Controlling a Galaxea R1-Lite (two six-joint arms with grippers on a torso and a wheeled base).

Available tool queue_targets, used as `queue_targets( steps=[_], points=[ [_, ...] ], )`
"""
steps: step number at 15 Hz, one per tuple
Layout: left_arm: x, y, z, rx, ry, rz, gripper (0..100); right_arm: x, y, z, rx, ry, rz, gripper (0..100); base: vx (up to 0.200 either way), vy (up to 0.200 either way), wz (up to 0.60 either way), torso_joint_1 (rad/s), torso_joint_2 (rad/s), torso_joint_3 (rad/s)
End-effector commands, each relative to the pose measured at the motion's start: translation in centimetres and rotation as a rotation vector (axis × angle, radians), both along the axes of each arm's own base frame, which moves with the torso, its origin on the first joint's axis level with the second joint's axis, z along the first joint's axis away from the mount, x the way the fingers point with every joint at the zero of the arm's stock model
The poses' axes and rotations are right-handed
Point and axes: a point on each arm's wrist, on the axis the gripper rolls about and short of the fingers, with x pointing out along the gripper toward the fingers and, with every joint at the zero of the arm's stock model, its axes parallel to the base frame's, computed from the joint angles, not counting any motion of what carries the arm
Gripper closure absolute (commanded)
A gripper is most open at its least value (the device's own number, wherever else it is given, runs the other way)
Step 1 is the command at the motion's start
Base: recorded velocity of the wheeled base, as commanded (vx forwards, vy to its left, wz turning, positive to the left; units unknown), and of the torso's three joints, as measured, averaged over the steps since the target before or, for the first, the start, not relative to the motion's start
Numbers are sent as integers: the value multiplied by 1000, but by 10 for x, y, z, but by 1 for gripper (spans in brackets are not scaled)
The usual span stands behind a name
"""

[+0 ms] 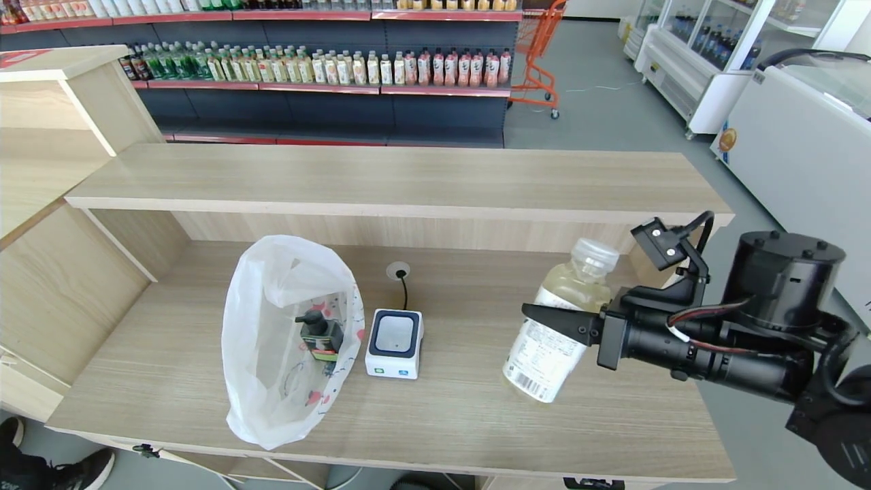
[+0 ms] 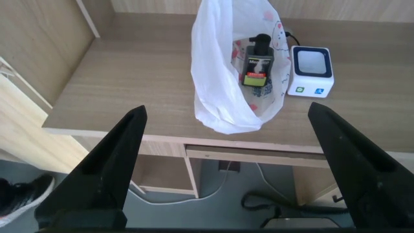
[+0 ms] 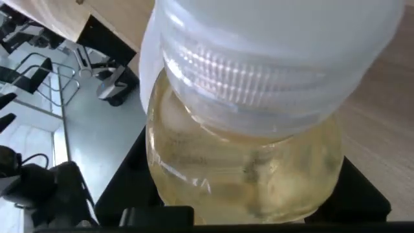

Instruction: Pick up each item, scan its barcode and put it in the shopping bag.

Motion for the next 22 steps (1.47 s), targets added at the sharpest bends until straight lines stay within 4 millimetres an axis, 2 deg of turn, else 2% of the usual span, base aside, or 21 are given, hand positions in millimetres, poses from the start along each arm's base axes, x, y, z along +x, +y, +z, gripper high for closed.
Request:
queue_targets(
  steps=[1,9,22],
  points=[
    [0,0,0,0,0,0,0,-26,5,22,38,-55,67,100,0,0,0,0,0,0],
    [0,0,0,0,0,0,0,-46,15,26,27,11,142,100,0,0,0,0,0,0],
    [0,0,0,0,0,0,0,-50,17,22,18,27,157,100,0,0,0,0,0,0]
  ],
)
